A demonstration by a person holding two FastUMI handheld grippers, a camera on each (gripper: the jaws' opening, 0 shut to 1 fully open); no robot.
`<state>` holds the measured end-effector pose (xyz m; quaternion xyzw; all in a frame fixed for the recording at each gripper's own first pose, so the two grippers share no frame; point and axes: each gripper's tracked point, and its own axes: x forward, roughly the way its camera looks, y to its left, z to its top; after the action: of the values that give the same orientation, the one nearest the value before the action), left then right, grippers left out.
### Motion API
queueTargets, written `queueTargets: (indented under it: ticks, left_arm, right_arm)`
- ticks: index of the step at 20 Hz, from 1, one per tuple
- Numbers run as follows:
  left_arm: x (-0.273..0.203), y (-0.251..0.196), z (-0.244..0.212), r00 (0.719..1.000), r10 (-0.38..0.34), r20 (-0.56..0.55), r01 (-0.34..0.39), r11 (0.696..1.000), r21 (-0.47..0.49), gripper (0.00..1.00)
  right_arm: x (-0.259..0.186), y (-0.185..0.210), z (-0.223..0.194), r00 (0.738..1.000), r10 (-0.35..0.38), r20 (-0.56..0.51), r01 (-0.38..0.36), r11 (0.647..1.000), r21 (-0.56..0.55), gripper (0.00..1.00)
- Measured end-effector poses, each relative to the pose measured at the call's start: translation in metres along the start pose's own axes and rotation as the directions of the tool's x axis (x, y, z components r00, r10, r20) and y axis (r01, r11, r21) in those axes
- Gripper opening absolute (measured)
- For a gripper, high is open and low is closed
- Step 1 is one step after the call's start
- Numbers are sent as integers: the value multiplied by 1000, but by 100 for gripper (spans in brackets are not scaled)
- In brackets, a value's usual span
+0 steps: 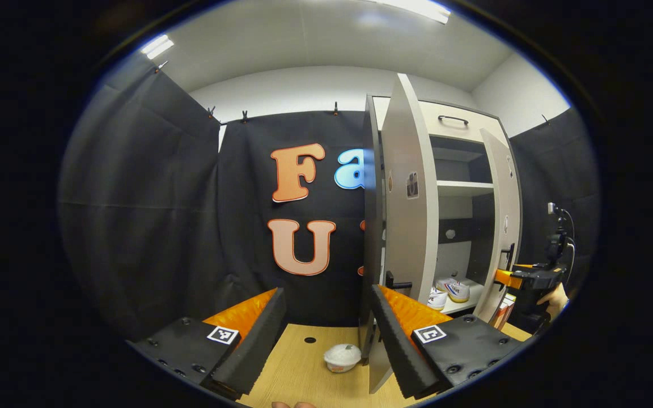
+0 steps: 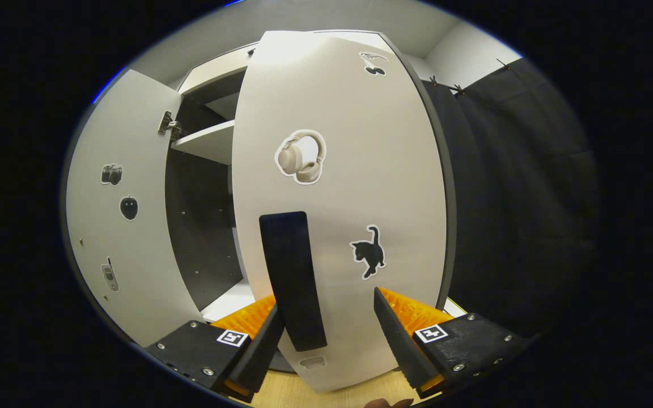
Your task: Grab one shoe with the right hand and put it into the shoe cabinet, grab the other shoe with the left hand and put it into the shoe cabinet; then close the right door with the right hand and the left door with the left hand.
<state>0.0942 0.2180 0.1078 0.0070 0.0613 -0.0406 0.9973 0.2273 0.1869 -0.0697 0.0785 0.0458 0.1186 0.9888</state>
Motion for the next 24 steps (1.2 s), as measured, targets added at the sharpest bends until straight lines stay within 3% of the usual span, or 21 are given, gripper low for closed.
queueTargets:
  ticks: [11,18,24]
  left_arm:
    - [29,-33,-30,982,-181,-46,180,984,-11,96]
    - [34,-46,-44,963,-258,-77,255,966,-49,97]
    - [39,-60,-54,941,-325,-96,318,945,-81,96]
  right_arm:
    - [13,6,-2,999,-45,0,45,999,-24,92]
    - [20,8,-7,997,-76,-8,75,996,-39,92]
    - [-3,14,-7,996,-80,-31,78,995,-59,92]
